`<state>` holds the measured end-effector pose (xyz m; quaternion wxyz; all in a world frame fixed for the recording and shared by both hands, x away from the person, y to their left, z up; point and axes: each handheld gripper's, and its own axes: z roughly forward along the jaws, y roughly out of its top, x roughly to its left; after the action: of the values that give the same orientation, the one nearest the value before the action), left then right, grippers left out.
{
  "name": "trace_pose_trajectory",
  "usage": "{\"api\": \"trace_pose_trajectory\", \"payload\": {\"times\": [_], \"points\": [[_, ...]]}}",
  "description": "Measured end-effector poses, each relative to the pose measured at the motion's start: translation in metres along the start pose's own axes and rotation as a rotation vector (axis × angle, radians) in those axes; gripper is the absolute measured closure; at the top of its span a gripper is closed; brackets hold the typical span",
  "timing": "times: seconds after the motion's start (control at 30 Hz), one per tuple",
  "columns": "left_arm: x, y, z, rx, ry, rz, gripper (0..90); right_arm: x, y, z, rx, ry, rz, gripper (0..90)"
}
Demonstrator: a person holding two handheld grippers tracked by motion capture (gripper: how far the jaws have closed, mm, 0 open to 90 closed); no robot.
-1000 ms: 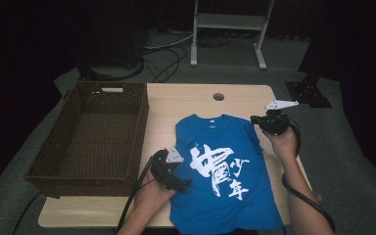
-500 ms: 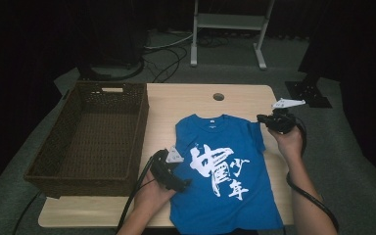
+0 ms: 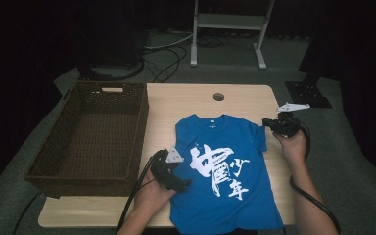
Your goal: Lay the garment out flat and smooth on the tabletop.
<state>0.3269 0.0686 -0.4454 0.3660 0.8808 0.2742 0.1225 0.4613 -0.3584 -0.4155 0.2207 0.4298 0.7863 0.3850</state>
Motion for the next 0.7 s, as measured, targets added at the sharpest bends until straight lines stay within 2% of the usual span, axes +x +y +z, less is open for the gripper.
{"api": "trace_pose_trajectory", "payload": {"times": [0.17, 0.4, 0.7], "points": [[0.000, 0.000, 0.000, -0.002, 0.000, 0.000, 0.0, -0.003, -0.006, -0.002, 0.002, -0.010, 0.009, 85.2], [0.000, 0.000, 0.000, -0.002, 0.000, -0.002, 0.0, 0.000, -0.011, -0.011, -0.017, 0.004, 0.014, 80.2], [0.000, 0.000, 0.000, -0.001, 0.000, -0.001, 0.0, 0.017, -0.017, -0.017, -0.023, 0.125, 0.020, 57.8]]}}
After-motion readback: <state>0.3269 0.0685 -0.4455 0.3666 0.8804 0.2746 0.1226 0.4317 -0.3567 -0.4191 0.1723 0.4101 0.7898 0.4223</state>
